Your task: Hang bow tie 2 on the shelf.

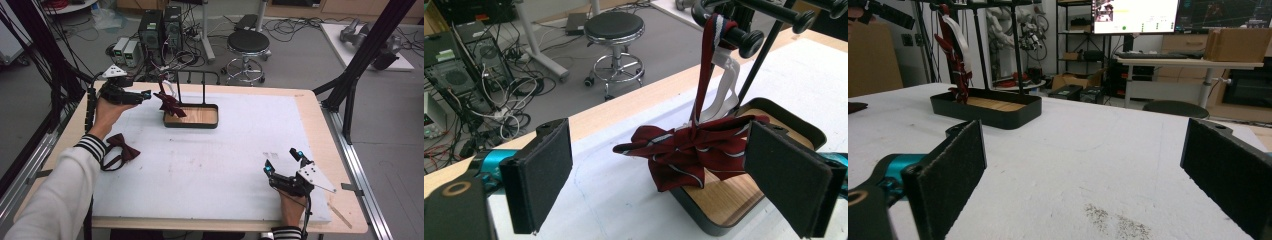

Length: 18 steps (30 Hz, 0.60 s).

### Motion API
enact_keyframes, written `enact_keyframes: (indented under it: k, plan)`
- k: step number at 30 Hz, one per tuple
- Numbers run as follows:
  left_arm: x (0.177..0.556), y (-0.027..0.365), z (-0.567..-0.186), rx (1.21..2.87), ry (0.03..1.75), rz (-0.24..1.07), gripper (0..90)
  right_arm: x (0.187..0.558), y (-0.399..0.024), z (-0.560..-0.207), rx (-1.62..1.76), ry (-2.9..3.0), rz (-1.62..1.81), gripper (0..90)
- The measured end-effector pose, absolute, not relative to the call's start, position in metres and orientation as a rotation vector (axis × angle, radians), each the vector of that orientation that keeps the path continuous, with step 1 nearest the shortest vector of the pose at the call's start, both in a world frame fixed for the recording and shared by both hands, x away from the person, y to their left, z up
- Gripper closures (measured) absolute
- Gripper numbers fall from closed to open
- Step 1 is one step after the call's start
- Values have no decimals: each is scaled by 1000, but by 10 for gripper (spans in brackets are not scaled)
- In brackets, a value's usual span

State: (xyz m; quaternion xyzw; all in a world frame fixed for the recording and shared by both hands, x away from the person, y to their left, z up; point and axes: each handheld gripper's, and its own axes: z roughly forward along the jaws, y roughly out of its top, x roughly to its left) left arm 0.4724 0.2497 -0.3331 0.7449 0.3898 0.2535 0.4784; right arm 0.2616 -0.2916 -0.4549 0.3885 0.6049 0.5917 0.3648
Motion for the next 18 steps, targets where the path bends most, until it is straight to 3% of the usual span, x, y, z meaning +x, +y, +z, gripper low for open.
enact_keyframes:
  k: [18]
  plan:
    - [443, 260, -330, 1765, 888, 609, 130, 262, -292, -455, 997, 1555, 1521, 36]
